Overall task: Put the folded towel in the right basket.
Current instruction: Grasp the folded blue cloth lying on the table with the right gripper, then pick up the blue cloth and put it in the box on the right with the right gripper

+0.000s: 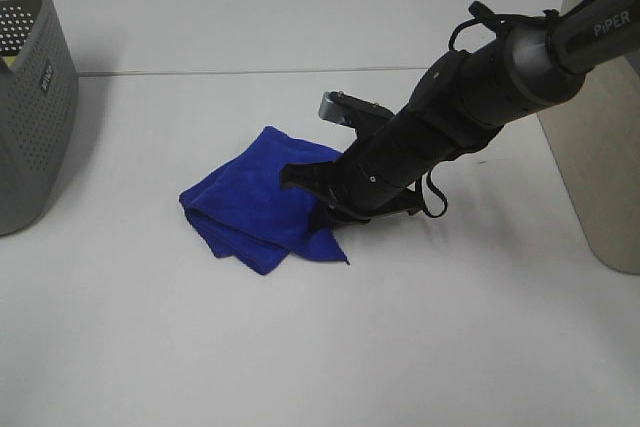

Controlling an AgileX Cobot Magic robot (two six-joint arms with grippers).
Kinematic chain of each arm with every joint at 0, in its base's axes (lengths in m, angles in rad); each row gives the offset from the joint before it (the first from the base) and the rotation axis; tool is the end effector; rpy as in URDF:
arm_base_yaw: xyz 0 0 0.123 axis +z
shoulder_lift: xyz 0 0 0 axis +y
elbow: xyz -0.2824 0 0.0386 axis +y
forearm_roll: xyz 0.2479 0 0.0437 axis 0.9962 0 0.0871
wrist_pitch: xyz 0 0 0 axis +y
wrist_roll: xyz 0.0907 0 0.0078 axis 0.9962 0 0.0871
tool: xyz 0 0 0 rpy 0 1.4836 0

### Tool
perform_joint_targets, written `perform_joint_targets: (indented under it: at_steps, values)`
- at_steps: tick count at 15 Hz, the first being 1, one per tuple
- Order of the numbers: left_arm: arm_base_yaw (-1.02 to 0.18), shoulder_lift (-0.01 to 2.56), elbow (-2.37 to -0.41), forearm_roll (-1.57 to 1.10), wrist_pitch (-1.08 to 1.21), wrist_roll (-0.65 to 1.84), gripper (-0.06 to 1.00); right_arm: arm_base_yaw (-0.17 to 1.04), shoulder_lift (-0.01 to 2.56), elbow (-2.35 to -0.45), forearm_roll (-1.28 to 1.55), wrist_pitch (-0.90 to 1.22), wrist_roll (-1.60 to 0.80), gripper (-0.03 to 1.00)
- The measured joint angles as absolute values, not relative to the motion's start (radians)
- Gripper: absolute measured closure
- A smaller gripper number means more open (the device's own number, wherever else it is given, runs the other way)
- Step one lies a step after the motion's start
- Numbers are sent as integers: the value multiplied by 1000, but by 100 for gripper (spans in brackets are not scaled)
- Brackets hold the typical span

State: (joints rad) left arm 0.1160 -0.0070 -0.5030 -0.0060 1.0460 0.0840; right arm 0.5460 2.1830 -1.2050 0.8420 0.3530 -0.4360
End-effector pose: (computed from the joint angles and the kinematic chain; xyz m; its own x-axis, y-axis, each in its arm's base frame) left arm -0.0056 -0.0011 0.2792 -0.4385 0.0304 -0.8982 -0.0759 0.9946 0.0706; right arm 0.3347 0.2309 0.0711 -0.9376 -0.1564 -0.3106 -0.2715 0.8873 0.3728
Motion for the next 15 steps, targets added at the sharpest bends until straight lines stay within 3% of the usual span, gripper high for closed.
perform_joint_targets:
  at_steps: [6, 15]
  values:
    - [116, -7, -503, -6, 1046, 84, -5, 546, 2094, -1184, 732, 387, -434, 94]
    - [116, -7, -503, -6, 1046, 84, -5, 533, 1586, -1184, 498, 401, -423, 94]
